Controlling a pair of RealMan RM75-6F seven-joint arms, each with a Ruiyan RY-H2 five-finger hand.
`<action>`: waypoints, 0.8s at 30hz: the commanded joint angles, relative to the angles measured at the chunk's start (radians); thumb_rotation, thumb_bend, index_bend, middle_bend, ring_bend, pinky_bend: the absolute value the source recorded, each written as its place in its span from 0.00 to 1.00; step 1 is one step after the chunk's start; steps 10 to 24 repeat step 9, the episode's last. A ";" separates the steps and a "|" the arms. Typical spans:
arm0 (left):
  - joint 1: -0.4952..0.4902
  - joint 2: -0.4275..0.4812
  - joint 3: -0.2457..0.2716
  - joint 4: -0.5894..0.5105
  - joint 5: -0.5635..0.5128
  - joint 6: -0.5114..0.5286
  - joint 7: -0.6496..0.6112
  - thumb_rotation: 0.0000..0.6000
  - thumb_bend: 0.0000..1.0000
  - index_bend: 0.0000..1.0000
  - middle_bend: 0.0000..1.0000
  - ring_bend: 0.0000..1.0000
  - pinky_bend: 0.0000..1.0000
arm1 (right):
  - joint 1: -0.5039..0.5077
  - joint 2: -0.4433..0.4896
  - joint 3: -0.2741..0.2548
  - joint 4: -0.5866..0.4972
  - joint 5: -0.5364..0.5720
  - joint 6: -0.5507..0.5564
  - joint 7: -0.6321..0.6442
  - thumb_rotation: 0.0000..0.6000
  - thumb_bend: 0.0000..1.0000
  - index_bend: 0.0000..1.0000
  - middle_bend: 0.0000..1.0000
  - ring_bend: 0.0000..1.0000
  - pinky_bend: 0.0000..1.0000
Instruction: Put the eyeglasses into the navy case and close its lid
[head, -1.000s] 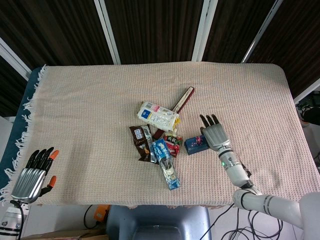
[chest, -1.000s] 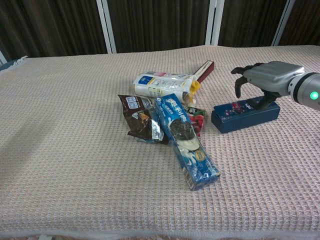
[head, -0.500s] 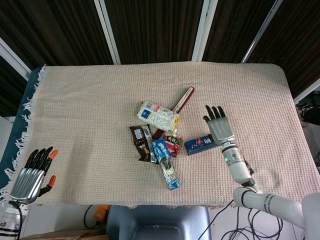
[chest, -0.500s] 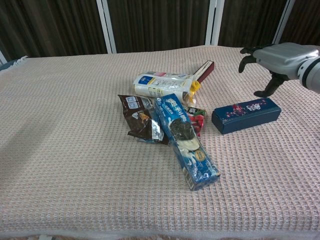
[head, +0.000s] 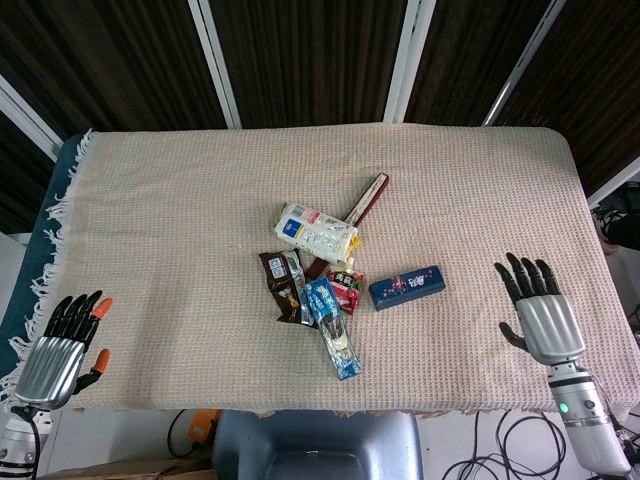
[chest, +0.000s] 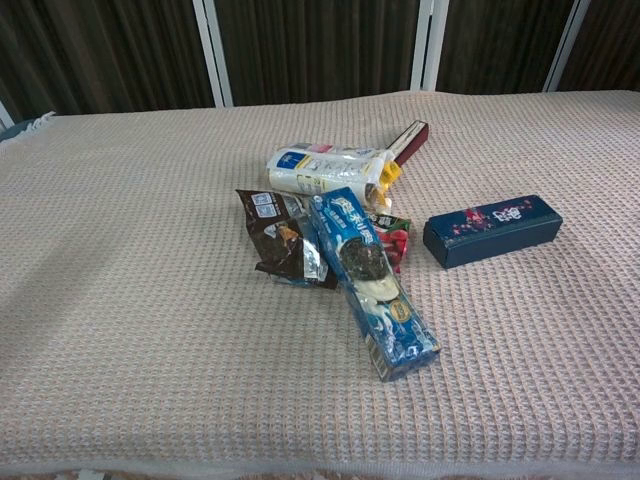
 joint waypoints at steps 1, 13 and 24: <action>0.003 -0.011 -0.002 0.006 0.007 0.010 0.017 1.00 0.42 0.00 0.00 0.00 0.03 | -0.125 0.010 -0.043 0.047 -0.081 0.150 0.140 1.00 0.36 0.12 0.00 0.00 0.00; -0.006 -0.020 -0.013 -0.013 0.002 0.002 0.040 1.00 0.41 0.00 0.00 0.00 0.02 | -0.165 0.029 -0.009 0.103 -0.101 0.159 0.217 1.00 0.36 0.10 0.00 0.00 0.00; -0.006 -0.020 -0.013 -0.013 0.002 0.002 0.040 1.00 0.41 0.00 0.00 0.00 0.02 | -0.165 0.029 -0.009 0.103 -0.101 0.159 0.217 1.00 0.36 0.10 0.00 0.00 0.00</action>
